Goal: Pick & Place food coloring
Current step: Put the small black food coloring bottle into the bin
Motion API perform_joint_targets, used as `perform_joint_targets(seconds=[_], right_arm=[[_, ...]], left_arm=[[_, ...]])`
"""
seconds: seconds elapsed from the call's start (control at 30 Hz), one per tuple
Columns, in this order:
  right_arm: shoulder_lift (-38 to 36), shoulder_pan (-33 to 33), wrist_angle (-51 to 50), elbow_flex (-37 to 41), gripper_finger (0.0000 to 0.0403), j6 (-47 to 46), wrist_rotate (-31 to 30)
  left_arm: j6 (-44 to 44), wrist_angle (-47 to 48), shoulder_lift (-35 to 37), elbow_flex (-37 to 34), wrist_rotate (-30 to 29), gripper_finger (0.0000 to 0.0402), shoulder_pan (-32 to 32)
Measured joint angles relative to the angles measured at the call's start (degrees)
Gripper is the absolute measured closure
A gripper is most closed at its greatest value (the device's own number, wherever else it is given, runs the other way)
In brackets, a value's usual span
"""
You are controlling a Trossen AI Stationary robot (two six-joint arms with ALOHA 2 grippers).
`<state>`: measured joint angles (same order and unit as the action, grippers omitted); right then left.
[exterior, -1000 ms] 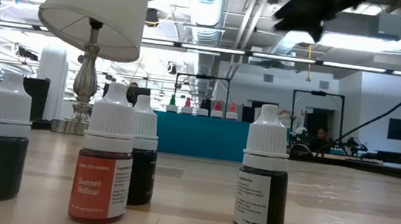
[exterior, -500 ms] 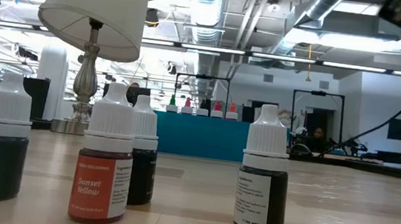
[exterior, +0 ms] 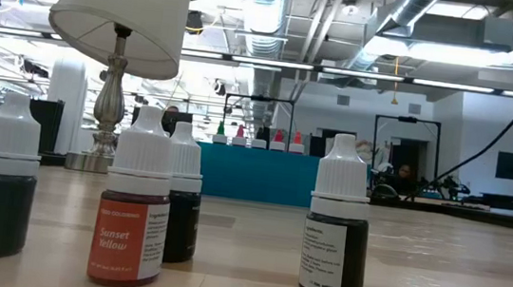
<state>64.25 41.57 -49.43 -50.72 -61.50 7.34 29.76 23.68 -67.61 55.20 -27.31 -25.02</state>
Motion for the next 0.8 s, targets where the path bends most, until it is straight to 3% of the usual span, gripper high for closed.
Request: perform_joint_targets(seconds=[0.23,0.33,0.43,0.6,0.7,0.8], right_arm=[[-0.24,0.28,-13.41,0.00,0.0338,-6.10,-1.45],[-0.24,-0.63,-15.86,0.00,0.0338,-7.21,0.79],[-0.24,-2.59,-16.46,0.00,0.0338,-1.80,5.50],[-0.24,-4.69,-16.73,0.00,0.0338,-1.05,6.14],[-0.24,-5.34,-16.92,0.00,0.0338,6.34,6.68],[-0.24,-5.34,-16.85,0.00,0.0338,14.06,11.70]], left_arm=[[0.07,-0.04,0.00,0.00,-0.37,0.0288,0.00],[0.07,-0.04,0.00,0.00,-0.44,0.0288,0.00],[0.13,-0.17,0.00,0.00,-0.45,0.0288,0.00],[0.33,-0.02,0.00,0.00,-0.69,0.0288,0.00],[0.34,-0.04,0.00,0.00,-0.81,0.0288,0.00],[0.33,-0.04,0.00,0.00,-0.72,0.0288,0.00]])
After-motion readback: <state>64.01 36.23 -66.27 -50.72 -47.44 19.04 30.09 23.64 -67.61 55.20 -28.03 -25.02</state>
